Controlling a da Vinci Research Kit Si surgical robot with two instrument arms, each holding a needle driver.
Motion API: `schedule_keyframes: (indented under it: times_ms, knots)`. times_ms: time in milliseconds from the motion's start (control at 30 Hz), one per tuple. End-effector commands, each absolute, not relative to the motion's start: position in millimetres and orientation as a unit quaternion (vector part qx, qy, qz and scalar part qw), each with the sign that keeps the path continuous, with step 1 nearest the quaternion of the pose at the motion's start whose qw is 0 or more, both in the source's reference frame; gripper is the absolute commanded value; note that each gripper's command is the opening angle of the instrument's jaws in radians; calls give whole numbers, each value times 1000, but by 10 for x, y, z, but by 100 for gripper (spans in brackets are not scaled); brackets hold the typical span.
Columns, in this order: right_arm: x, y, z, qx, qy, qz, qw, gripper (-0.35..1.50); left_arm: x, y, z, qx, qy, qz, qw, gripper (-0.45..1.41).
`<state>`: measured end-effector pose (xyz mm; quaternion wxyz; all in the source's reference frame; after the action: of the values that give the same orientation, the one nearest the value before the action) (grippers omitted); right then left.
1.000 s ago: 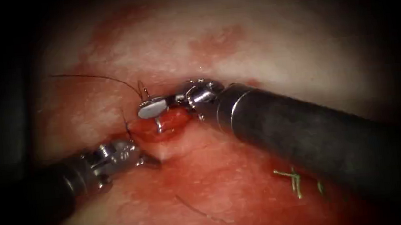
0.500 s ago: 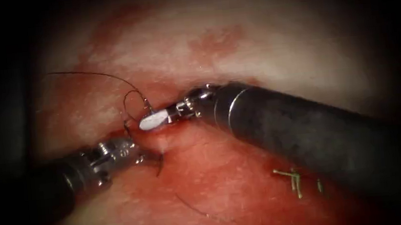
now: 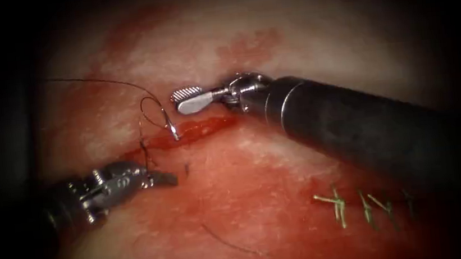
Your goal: Wound Closure
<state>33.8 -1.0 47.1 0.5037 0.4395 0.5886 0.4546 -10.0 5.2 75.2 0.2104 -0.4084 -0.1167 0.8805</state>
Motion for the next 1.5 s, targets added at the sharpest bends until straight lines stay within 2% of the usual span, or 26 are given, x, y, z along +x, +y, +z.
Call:
schedule_keyframes:
  times_ms: [33, 267, 400, 533, 700, 767, 800, 900, 933, 967, 1167, 1267, 1400, 1467, 1500]
  knots:
    - [340, -2, 470, 431, 597, 442, 512, 130, -108, 62, 758, -443, -64, 875, 186, 2]
    - [327, 4, 476, 422, 601, 438, 519, 125, -119, 61, 754, -458, -27, 869, 184, 22]
    - [325, 4, 478, 416, 603, 436, 523, 125, -123, 55, 758, -457, -23, 870, 184, 24]
    - [325, 2, 477, 417, 603, 436, 523, 125, -117, 49, 764, -446, -35, 878, 171, 12]
    - [325, 1, 477, 416, 603, 435, 523, 125, -123, 48, 763, -447, -37, 878, 167, 7]
    - [325, 0, 477, 416, 603, 435, 523, 123, -134, 47, 765, -445, -34, 878, 170, -1]
    - [325, -1, 477, 416, 603, 435, 523, 123, -135, 47, 768, -445, -33, 878, 170, -13]
    - [324, -2, 476, 416, 603, 435, 523, 123, -135, 47, 771, -446, -33, 879, 169, -22]
    - [324, -2, 475, 416, 603, 435, 523, 123, -134, 50, 773, -447, -42, 875, 185, -40]
    - [324, -3, 475, 416, 603, 435, 523, 121, -134, 52, 774, -447, -44, 874, 187, -45]
    - [324, -3, 475, 416, 603, 435, 523, 120, -128, 56, 766, -459, -48, 860, 218, -45]
    - [324, -3, 475, 416, 603, 435, 523, 118, -129, 54, 753, -494, -93, 823, 266, -45]
    - [325, -5, 473, 416, 603, 435, 523, 116, -142, 41, 726, -548, -222, 733, 336, -45]
    - [325, -5, 473, 416, 603, 435, 523, 116, -143, 41, 722, -556, -235, 718, 347, -45]
    - [325, -6, 472, 416, 603, 435, 523, 110, -144, 43, 709, -577, -275, 671, 376, -45]
